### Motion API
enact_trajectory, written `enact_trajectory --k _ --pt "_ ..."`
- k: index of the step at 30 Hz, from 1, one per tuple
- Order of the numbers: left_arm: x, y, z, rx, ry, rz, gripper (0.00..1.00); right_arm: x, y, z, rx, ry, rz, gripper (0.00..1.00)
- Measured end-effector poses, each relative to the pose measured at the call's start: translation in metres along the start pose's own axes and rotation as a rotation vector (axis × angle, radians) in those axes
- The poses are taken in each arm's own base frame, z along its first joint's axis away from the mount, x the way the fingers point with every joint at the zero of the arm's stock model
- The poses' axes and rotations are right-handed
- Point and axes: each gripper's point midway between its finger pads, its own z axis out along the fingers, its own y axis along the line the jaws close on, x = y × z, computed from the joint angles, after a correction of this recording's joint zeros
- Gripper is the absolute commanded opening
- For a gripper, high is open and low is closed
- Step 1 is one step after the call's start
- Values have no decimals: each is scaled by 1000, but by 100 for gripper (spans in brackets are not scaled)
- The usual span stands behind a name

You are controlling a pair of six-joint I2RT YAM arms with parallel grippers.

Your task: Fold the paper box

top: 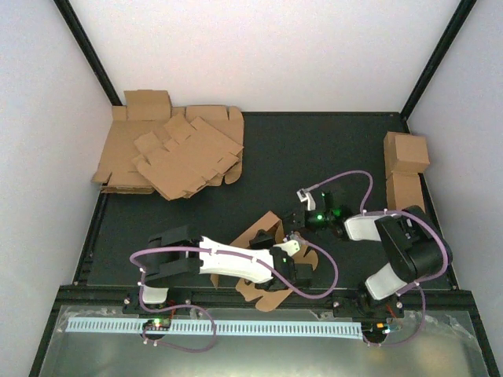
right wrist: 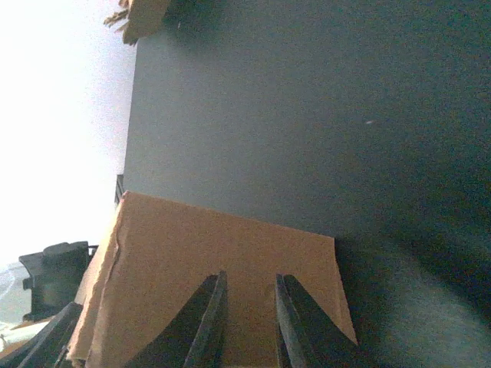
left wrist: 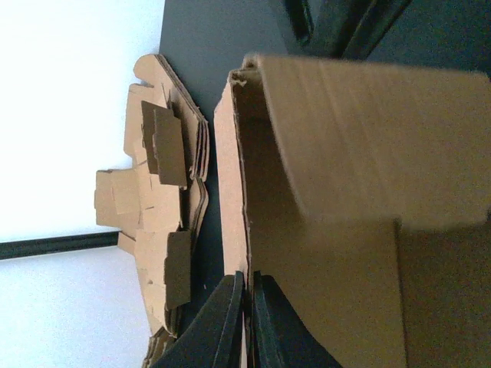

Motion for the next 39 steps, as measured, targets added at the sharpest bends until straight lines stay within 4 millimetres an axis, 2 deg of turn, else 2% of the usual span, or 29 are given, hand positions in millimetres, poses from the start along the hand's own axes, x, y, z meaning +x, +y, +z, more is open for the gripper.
enact_trajectory --k 5,14,18,23,30,34,39 --pt "0 -2 0 8 1 -1 13 7 7 7 3 1 -57 24" --pt "0 -7 -2 34 5 -1 29 8 0 2 37 -54 -89 24" --pt "0 -10 -4 66 11 -10 40 4 2 2 31 -71 -112 24" --pt "-1 -13 -8 116 20 -28 60 0 5 2 22 -84 -136 24" --pt "-15 -7 -25 229 9 -96 83 -2 5 3 17 -91 -146 23" --pt "-27 0 -41 317 -14 -144 90 -2 6 3 14 -94 -154 23" --pt "-36 11 -56 425 -37 -205 93 -4 8 3 7 -102 -166 23"
